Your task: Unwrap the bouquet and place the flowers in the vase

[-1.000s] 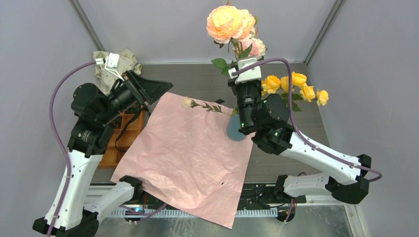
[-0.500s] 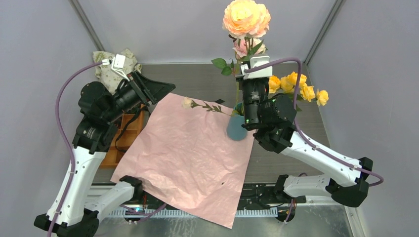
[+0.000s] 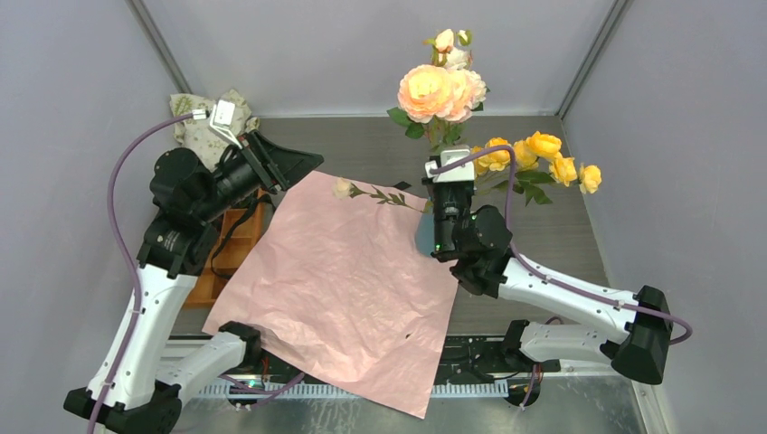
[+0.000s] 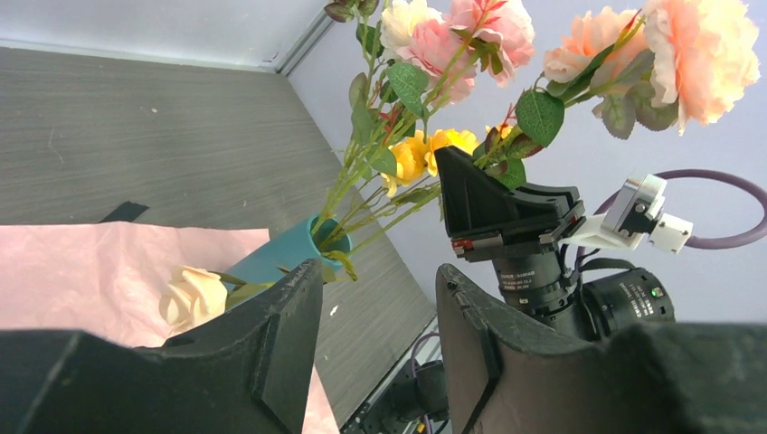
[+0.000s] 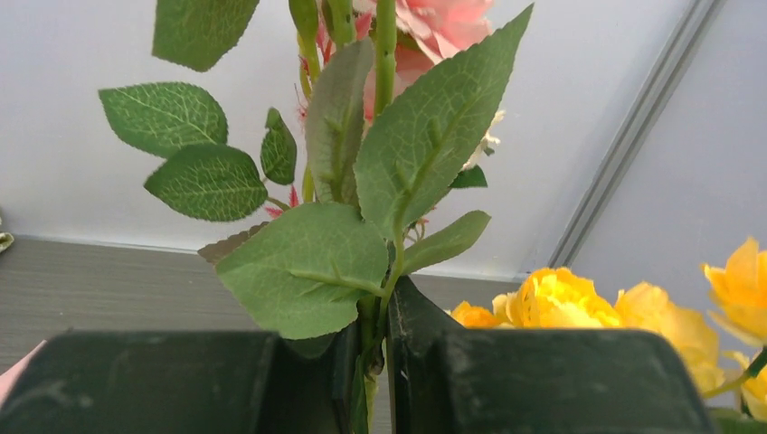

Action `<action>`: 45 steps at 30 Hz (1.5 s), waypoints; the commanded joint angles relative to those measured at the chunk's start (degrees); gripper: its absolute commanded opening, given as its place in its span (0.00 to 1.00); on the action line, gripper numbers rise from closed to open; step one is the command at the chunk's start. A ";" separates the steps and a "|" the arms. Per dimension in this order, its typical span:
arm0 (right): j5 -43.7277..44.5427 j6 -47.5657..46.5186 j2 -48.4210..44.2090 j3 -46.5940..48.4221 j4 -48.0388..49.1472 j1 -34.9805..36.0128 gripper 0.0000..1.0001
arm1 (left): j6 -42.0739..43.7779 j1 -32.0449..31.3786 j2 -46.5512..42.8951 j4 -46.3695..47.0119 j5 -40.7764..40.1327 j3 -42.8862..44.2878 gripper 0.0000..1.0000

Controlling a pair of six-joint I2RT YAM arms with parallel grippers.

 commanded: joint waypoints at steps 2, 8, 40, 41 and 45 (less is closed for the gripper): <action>3.54 -1.03 -0.74 -3.47 14.60 -0.25 0.01 | 0.68 -0.30 0.49 4.00 -0.10 -0.25 0.50; 7.06 -0.03 -0.69 -7.69 17.83 -0.31 0.01 | 0.71 -0.31 0.82 4.53 -0.37 -1.00 0.50; 8.14 29.71 -11.17 -7.63 -22.89 -0.26 0.66 | -0.02 -0.26 1.45 5.90 -0.81 -2.71 0.50; 7.64 30.86 -11.89 -7.26 -24.71 -0.27 0.67 | -0.02 -0.25 1.48 5.82 -0.87 -2.80 0.50; 5.78 34.99 -15.32 -6.14 -29.94 -0.30 0.80 | -0.09 -0.27 1.82 6.07 -1.00 -3.08 0.50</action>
